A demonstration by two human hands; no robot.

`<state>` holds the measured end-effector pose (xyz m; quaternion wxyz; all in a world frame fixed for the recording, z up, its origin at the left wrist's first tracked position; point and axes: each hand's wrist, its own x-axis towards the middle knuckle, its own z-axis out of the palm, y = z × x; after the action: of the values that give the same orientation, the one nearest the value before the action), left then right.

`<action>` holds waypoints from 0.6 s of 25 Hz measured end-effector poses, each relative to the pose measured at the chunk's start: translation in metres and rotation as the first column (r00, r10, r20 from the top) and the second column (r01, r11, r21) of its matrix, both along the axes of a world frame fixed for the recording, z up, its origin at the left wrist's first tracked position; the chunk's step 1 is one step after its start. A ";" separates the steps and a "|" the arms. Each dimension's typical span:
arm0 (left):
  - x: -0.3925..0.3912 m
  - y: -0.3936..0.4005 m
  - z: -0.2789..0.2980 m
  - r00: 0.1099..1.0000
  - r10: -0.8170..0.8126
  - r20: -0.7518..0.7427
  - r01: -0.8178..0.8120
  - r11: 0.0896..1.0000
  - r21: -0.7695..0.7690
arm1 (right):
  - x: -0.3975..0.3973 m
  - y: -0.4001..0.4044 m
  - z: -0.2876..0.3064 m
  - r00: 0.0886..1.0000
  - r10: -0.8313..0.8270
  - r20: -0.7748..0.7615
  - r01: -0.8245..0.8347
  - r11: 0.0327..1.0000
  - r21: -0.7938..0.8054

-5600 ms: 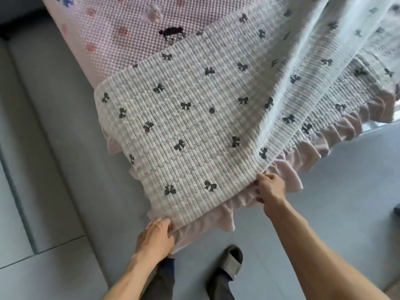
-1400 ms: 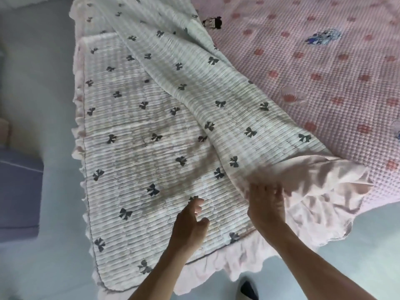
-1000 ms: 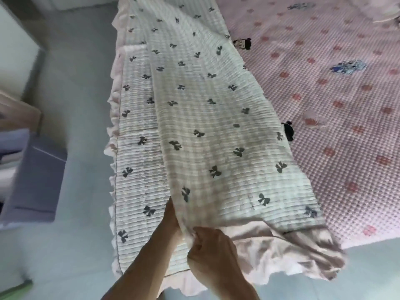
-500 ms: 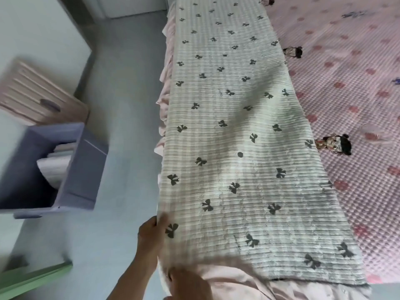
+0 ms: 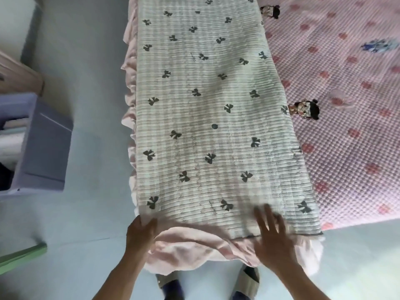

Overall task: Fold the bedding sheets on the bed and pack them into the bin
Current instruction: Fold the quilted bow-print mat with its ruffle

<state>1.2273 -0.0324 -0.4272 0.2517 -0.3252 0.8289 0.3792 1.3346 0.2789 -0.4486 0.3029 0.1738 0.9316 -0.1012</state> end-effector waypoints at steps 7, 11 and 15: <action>0.029 0.010 -0.001 0.962 -0.043 0.268 0.062 0.996 -0.064 | -0.030 0.054 0.014 0.905 -0.253 -0.341 0.266 0.964 -0.009; 0.037 0.021 -0.004 0.950 -0.127 0.285 0.174 0.973 -0.149 | -0.046 0.134 -0.009 0.848 -0.501 -0.172 0.522 0.846 0.109; 0.058 0.017 -0.018 0.968 -0.037 0.247 0.072 0.989 -0.132 | -0.015 0.168 -0.023 0.764 -0.639 -0.087 0.630 0.768 -0.114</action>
<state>1.2854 -0.0159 -0.4454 0.3387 -0.3633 0.8249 0.2700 1.3197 0.4467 -0.4713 0.2003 0.4600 0.8299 -0.2442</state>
